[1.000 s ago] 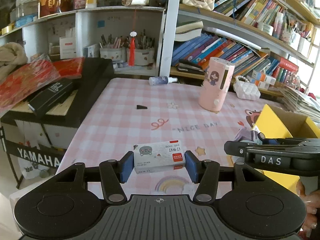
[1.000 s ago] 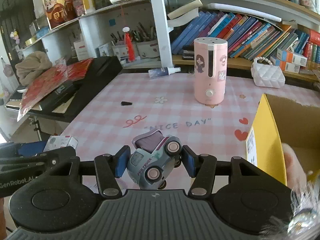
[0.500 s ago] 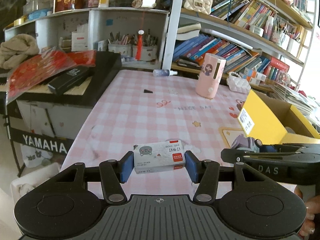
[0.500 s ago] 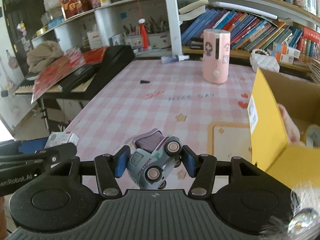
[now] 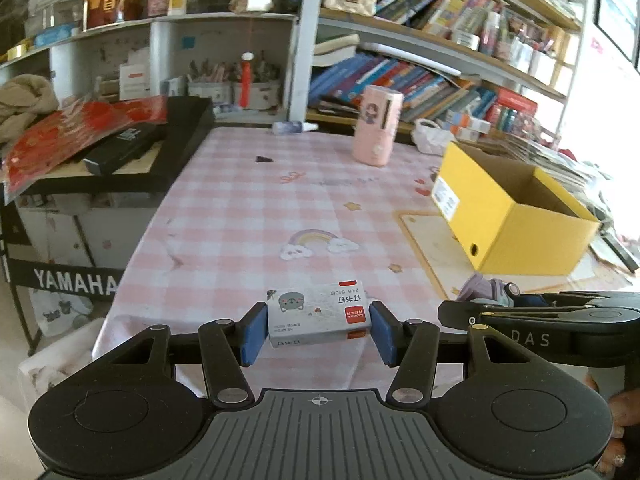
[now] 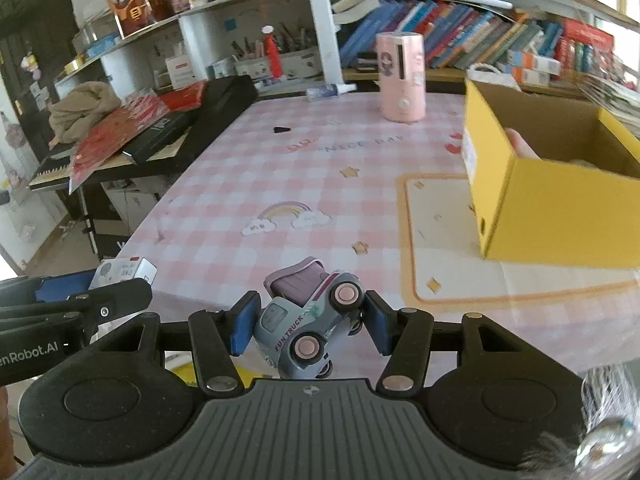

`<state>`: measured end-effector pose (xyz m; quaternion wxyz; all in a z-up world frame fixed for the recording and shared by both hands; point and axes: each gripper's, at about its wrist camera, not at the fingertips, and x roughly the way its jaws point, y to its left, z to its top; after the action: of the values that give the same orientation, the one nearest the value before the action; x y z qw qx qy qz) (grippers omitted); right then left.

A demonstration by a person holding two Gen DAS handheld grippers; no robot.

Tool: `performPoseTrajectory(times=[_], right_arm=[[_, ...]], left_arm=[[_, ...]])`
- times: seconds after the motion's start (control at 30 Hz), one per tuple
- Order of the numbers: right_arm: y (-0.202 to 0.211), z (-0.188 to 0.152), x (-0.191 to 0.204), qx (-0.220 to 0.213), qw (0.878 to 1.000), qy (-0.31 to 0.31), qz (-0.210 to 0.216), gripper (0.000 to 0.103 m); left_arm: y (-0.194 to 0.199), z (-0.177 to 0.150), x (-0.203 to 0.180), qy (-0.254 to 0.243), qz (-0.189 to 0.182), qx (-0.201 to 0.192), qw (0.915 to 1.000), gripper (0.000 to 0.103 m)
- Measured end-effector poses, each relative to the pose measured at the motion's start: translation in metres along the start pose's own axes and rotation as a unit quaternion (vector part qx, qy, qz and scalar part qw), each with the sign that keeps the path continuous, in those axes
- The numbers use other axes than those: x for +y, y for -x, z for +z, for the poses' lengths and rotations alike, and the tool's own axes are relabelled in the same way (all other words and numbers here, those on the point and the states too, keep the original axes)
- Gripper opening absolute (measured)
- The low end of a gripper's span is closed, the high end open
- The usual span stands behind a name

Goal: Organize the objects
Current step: 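Lift the toy truck and medicine box and carry them over the yellow box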

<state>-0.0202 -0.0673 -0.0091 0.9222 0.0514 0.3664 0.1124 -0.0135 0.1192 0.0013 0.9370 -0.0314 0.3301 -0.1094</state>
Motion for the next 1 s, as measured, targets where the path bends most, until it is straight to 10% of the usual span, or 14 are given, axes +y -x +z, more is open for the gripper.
performPoseTrajectory(times=[1.0], right_arm=[[0.082,-0.038,-0.135,-0.039,0.973,-0.153,-0.169,0.053]], left_arm=[[-0.05,0.015,-0.146,-0.133,-0.175,0.017,0.9754,0.053]])
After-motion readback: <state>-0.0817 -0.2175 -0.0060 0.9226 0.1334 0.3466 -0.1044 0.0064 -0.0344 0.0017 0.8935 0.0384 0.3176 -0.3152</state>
